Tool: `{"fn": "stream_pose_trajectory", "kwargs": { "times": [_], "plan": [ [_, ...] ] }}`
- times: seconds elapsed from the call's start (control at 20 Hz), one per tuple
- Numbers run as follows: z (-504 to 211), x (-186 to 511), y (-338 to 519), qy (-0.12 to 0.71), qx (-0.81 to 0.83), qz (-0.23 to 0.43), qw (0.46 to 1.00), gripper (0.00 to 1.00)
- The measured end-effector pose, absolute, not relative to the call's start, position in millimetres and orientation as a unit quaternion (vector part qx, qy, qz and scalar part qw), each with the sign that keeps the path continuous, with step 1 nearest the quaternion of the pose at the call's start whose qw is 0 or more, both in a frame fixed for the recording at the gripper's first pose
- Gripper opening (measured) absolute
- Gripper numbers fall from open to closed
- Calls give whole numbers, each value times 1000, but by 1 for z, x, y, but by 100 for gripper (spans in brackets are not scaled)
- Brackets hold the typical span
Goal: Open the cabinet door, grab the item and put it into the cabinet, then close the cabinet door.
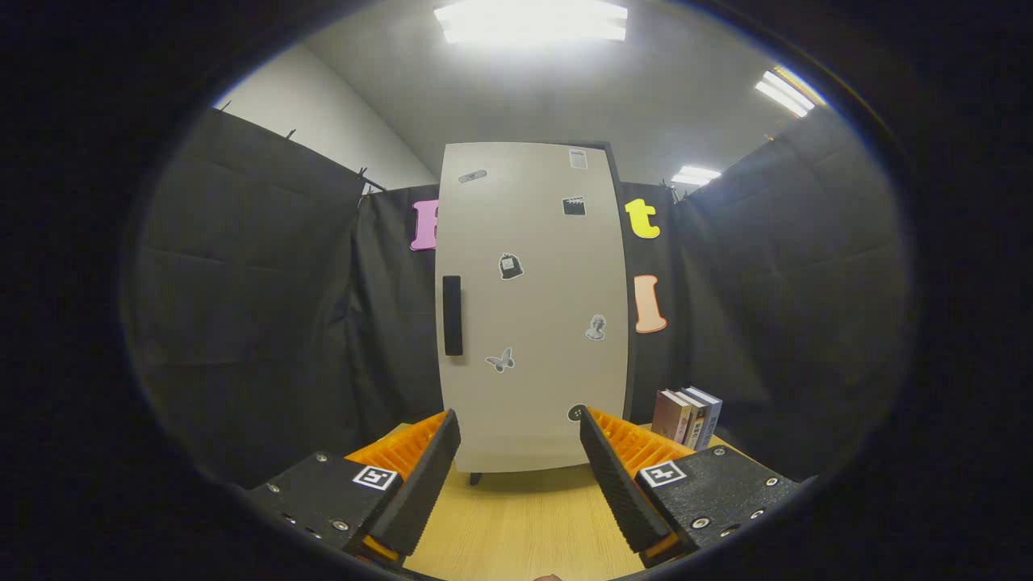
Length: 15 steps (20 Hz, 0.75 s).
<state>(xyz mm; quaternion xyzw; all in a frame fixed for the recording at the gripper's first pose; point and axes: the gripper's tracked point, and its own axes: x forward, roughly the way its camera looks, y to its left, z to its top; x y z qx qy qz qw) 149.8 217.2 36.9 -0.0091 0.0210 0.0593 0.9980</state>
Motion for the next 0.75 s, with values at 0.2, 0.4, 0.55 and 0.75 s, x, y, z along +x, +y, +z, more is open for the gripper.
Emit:
{"fn": "stream_pose_trajectory", "kwargs": {
  "times": [0.2,0.4,0.55,0.75],
  "plan": [
    [35,144,213,17,-10,55,998,93],
    [32,141,211,22,-8,52,998,93],
    [36,138,211,16,-4,51,999,93],
    [40,134,212,8,-5,51,999,93]
  ]
}}
